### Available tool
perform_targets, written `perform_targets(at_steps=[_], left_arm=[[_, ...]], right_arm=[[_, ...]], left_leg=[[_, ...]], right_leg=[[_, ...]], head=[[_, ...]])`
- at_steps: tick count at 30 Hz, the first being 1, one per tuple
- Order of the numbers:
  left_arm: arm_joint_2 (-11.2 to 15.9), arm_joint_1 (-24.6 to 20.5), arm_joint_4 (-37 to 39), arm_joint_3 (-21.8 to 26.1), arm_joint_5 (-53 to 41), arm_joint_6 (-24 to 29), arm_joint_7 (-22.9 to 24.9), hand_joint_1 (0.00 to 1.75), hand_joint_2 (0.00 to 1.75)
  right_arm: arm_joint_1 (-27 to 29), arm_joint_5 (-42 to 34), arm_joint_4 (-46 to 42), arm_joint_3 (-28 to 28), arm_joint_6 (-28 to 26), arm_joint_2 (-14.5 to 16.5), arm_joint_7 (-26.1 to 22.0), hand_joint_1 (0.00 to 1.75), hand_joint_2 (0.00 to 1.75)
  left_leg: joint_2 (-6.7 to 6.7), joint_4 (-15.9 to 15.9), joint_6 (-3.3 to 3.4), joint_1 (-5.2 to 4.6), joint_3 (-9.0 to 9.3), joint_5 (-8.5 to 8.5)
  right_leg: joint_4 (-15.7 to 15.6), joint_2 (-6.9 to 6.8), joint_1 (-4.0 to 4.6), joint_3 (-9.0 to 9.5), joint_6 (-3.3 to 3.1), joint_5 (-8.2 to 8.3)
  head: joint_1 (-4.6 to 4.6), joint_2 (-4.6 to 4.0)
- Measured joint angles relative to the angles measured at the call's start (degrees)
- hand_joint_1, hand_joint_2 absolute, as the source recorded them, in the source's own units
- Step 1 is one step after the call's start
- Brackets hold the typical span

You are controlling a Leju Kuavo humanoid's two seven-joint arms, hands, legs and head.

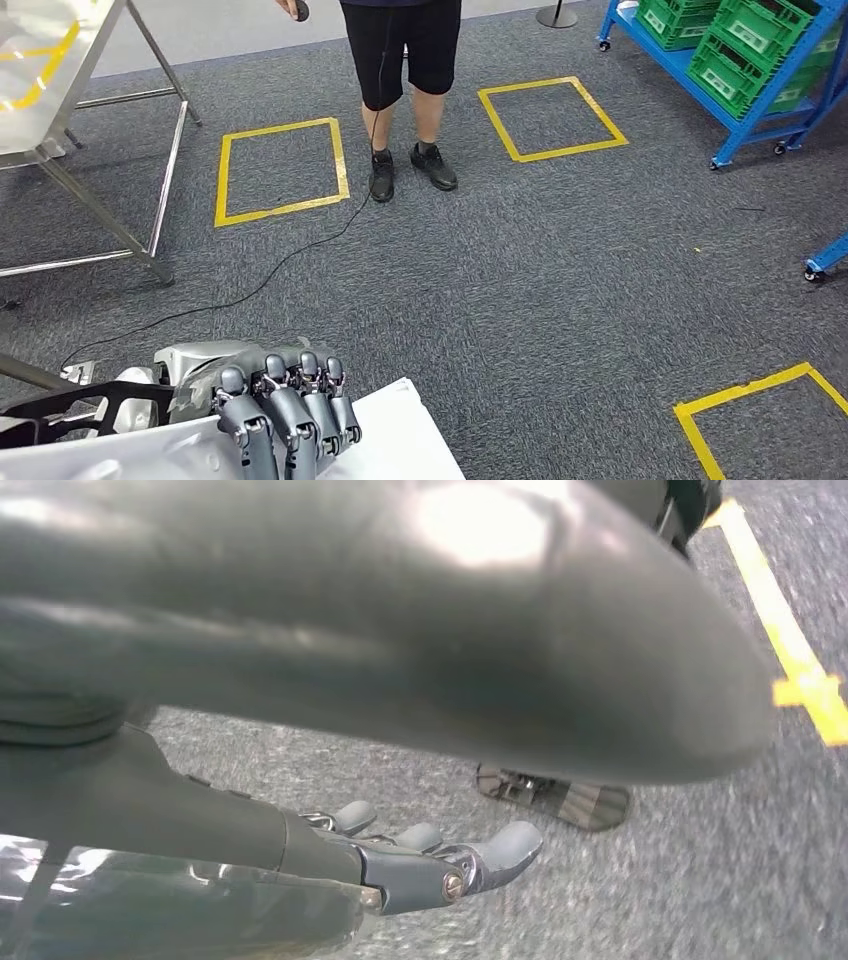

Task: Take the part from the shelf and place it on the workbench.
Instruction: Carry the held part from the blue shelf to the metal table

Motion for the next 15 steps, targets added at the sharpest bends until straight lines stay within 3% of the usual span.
perform_targets(at_steps=[2, 3, 4, 6, 7, 9, 10, 11, 12, 14, 15], left_arm=[[0.0, -0.2, 0.1, -0.2, 0.0, 0.0, 0.0, 1.75, 1.75], [0.0, -0.3, 0.3, -0.4, 0.0, 0.0, 0.0, 1.75, 1.75], [-0.1, -0.4, 0.4, -0.5, 0.0, 0.0, 0.0, 1.75, 1.75], [-0.1, -0.3, 0.8, -0.9, 0.0, 0.0, 0.0, 1.75, 1.75], [0.0, -0.2, 1.0, -1.0, 0.0, 0.0, 0.0, 1.75, 1.75], [0.0, -0.2, 1.3, -1.2, -0.1, 0.0, 0.0, 1.75, 1.75], [0.0, -0.2, 1.4, -1.4, -0.3, 0.0, 0.1, 1.75, 1.75], [0.1, -0.3, 1.6, -1.5, -0.5, 0.2, 0.3, 1.75, 1.75], [0.1, -0.3, 1.8, -1.6, -0.8, 0.3, 0.5, 1.75, 1.75], [0.2, -0.3, 2.3, -1.8, -1.4, 0.6, 0.8, 1.75, 1.75], [0.3, -0.3, 2.5, -1.9, -1.6, 0.6, 0.9, 1.75, 1.75]], right_arm=[[-0.1, 0.3, 0.0, 0.0, 0.1, 0.0, 0.0, 0.0, 0.0], [0.0, 0.4, 0.0, 0.0, 0.1, -0.1, 0.0, 0.0, 0.0], [0.2, 0.5, 0.0, -0.1, 0.0, -0.2, 0.0, 0.0, 0.0], [0.4, 0.8, 0.0, -0.1, 0.0, -0.4, 0.1, 0.0, 0.0], [0.5, 0.9, 0.0, -0.1, 0.0, -0.5, 0.1, 0.0, 0.0], [0.4, 1.1, 0.0, -0.1, 0.0, -0.5, 0.1, 0.0, 0.0], [0.4, 1.2, 0.1, -0.1, 0.0, -0.4, 0.1, 0.0, 0.0], [0.3, 1.4, 0.1, -0.1, -0.1, -0.4, 0.0, 0.0, 0.0], [0.2, 1.6, 0.2, -0.1, -0.3, -0.4, 0.0, 0.0, 0.0], [-0.1, 1.9, 0.4, -0.1, -0.6, -0.5, -0.1, 0.0, 0.0], [-0.3, 2.1, 0.4, -0.1, -0.8, -0.4, -0.1, 0.0, 0.0]], left_leg=[[-1.67, -2.3, 0.43, 0.6, 1.64, 1.32], [-2.47, -3.0, 0.42, 0.96, 2.06, 1.79], [-3.32, -3.2, 0.44, 1.2, 2.12, 2.0], [-5.28, -3.1, 0.07, 1.54, 2.0, 2.03], [-6.25, -2.9, -0.25, 1.76, 1.97, 1.95], [-8.01, -1.9, -1.33, 2.37, 1.8, 1.36], [-8.74, -1.0, -2.04, 2.55, 1.47, 0.85], [-9.34, -0.1, -2.65, 2.68, 1.01, 0.3], [-9.8, 0.6, -3.1, 2.72, 0.54, -0.11], [-10.51, 1.3, -3.46, 2.96, -0.02, -0.46], [-10.08, 1.5, -3.56, 3.07, -0.2, -0.56]], right_leg=[[2.4, 3.17, 0.02, -0.75, 0.02, -1.21], [5.5, 5.4, -0.1, -2.23, -0.08, -2.53], [9.2, 6.81, -0.25, -4.13, -0.08, -4.03], [14.4, 7.63, -0.79, -7.13, 0.6, -5.59], [14.1, 7.67, -1.19, -7.21, 1.35, -4.99], [7.4, 8.45, -2.24, -4.32, 3.42, -1.63], [4.0, 9.41, -2.57, -2.79, 4.15, -0.15], [1.7, 10.14, -2.76, -1.71, 4.18, 0.75], [0.9, 10.66, -2.75, -1.33, 3.76, 1.0], [1.2, 10.09, -2.48, -1.38, 2.26, 0.8], [1.2, 9.66, -2.38, -1.31, 1.9, 0.77]], head=[[0.0, 0.0], [0.07, 0.0], [0.09, 0.0], [0.22, 0.0], [0.21, 0.0], [0.22, 0.0], [0.37, 0.0], [0.52, 0.01], [0.63, 0.01], [0.59, 0.02], [0.51, 0.02]])
